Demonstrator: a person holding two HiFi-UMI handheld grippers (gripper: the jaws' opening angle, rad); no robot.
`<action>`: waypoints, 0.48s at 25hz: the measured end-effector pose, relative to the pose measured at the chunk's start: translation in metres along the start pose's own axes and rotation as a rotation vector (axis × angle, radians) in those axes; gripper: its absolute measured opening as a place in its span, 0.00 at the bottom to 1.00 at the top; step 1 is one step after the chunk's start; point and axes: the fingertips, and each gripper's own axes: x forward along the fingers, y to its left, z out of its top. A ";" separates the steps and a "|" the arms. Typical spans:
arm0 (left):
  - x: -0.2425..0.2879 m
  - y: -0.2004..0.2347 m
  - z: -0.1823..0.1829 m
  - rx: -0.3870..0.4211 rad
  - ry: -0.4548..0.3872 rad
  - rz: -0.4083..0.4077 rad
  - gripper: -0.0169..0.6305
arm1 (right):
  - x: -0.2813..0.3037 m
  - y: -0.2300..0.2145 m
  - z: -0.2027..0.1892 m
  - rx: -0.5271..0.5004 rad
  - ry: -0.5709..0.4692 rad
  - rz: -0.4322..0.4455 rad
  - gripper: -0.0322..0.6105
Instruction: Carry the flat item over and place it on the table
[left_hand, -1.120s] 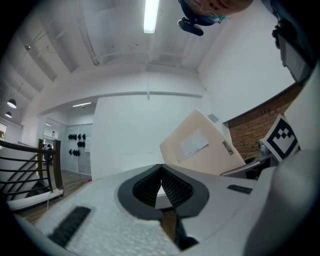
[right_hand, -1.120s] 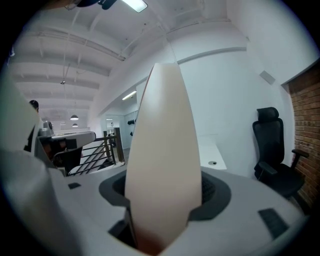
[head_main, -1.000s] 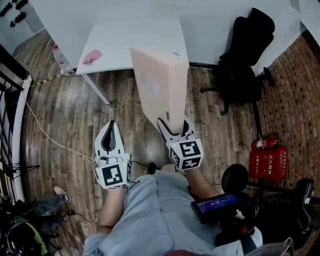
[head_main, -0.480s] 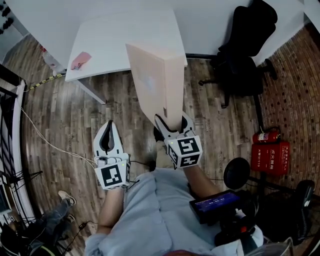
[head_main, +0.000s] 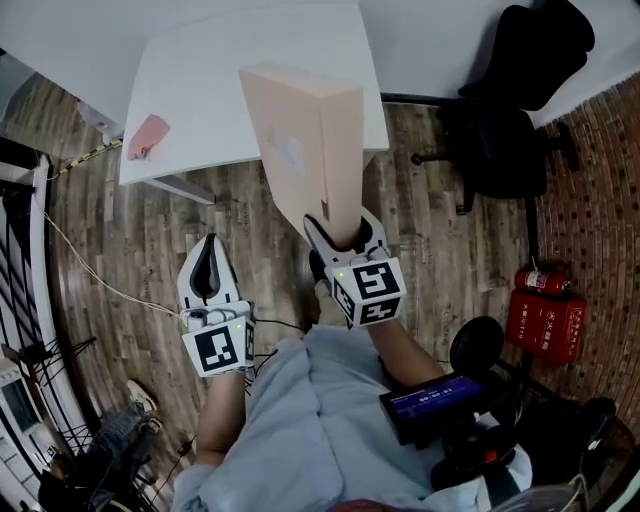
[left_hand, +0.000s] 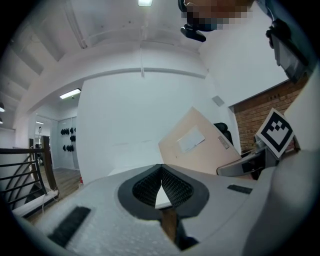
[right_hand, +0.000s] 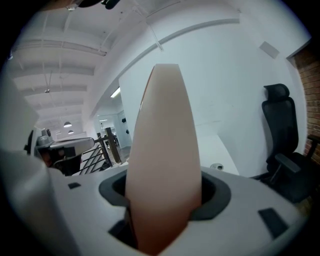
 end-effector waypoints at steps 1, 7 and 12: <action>0.013 0.002 0.003 0.006 0.001 0.004 0.04 | 0.010 -0.005 0.006 0.002 -0.001 0.008 0.48; 0.079 0.009 0.022 0.033 -0.004 0.027 0.04 | 0.064 -0.033 0.043 0.008 0.000 0.043 0.48; 0.119 0.016 0.041 0.041 -0.033 0.052 0.04 | 0.099 -0.044 0.072 -0.008 -0.010 0.086 0.48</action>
